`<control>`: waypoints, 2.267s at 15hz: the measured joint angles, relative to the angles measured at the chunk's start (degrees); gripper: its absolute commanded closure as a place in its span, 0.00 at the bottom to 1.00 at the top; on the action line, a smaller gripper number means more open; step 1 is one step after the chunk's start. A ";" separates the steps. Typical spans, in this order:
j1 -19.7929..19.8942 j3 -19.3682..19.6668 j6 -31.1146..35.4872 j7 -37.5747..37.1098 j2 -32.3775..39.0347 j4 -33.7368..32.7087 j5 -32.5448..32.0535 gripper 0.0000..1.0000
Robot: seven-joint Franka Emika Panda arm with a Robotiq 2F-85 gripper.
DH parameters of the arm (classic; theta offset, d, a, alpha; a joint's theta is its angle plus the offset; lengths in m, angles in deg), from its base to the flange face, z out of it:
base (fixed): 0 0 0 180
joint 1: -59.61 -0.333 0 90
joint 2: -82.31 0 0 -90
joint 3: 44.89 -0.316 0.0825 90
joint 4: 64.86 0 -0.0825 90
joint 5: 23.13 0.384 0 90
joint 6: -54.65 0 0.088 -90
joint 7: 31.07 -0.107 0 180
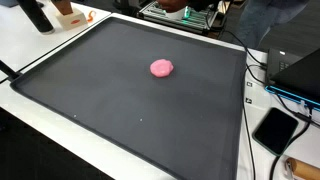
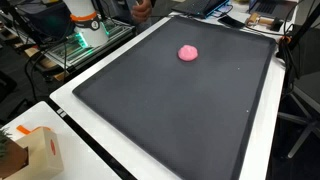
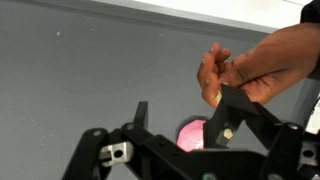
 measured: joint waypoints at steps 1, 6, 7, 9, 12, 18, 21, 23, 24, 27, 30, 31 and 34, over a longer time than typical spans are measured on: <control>0.00 0.00 0.00 0.00 0.04 0.00 0.00 0.28; 0.33 -0.56 0.00 0.00 0.05 -0.19 0.00 0.67; 0.33 -0.67 0.00 0.00 0.05 -0.19 0.00 0.74; 0.34 -0.94 0.00 0.00 0.05 -0.20 0.00 0.89; 0.33 -1.43 0.00 -0.01 0.05 -0.28 0.00 1.00; 0.35 -1.84 0.00 -0.02 0.05 -0.29 -0.08 0.85; 0.35 -1.85 0.00 -0.02 0.05 -0.29 -0.08 0.85; 0.35 -1.85 0.00 -0.02 0.05 -0.29 -0.09 0.85; 0.35 -1.85 0.00 -0.02 0.05 -0.29 -0.09 0.85; 0.35 -1.85 0.00 -0.02 0.05 -0.29 -0.09 0.85; 0.35 -1.85 0.00 -0.02 0.05 -0.29 -0.09 0.85; 0.35 -1.85 0.00 -0.02 0.05 -0.29 -0.09 0.85; 0.35 -1.85 0.00 -0.02 0.05 -0.29 -0.09 0.85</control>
